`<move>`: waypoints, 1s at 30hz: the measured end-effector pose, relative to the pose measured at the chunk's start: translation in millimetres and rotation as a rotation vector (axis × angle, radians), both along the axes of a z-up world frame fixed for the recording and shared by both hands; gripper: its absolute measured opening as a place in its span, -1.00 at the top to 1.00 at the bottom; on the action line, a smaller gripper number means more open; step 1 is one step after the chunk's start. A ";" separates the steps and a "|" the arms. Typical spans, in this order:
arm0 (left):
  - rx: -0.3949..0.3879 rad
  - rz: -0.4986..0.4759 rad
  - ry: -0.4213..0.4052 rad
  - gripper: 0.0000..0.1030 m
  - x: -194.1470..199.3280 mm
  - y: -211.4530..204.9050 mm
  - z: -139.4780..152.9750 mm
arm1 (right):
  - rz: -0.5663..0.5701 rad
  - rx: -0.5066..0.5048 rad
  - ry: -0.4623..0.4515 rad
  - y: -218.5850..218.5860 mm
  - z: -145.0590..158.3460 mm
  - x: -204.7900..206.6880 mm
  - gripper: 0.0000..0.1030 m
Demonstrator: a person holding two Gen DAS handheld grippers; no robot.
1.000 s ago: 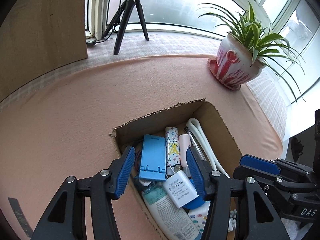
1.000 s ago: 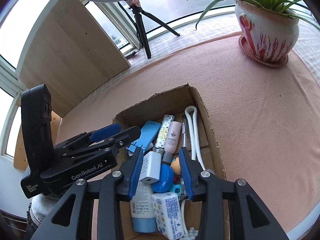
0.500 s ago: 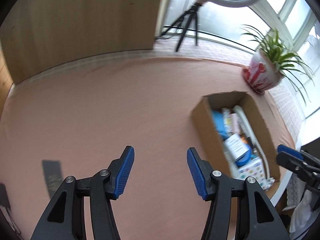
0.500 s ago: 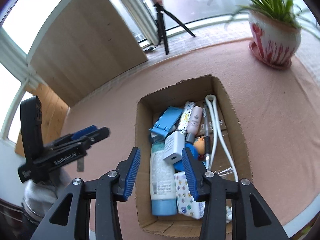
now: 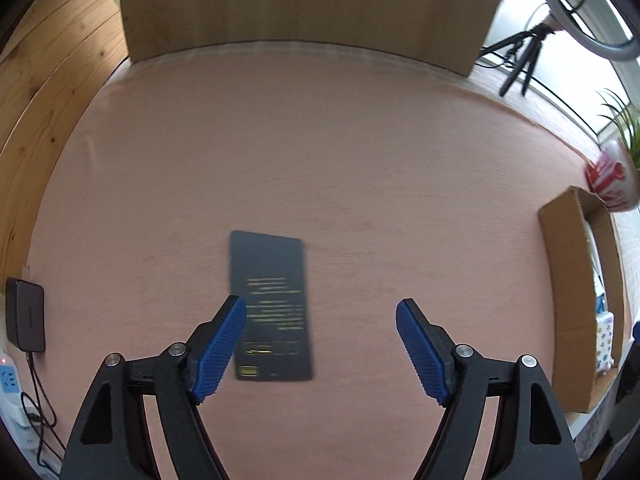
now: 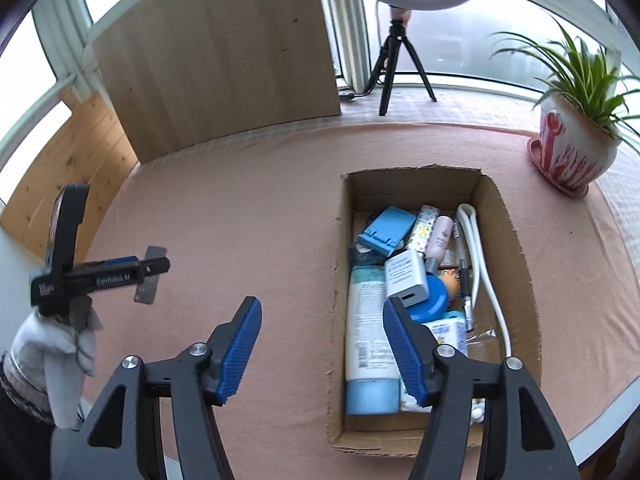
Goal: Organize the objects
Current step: 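Move the left tool to the black card and grasp it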
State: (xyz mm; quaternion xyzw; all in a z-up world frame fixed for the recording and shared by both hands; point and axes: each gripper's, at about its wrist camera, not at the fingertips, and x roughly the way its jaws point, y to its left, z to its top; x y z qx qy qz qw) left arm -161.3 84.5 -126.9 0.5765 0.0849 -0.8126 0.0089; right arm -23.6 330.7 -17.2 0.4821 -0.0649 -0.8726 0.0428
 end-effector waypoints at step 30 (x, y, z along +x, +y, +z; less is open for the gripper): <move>-0.057 -0.004 -0.068 -0.04 -0.6 -7.4 -27.6 | -0.142 -0.058 -0.056 16.2 -25.3 29.1 -0.16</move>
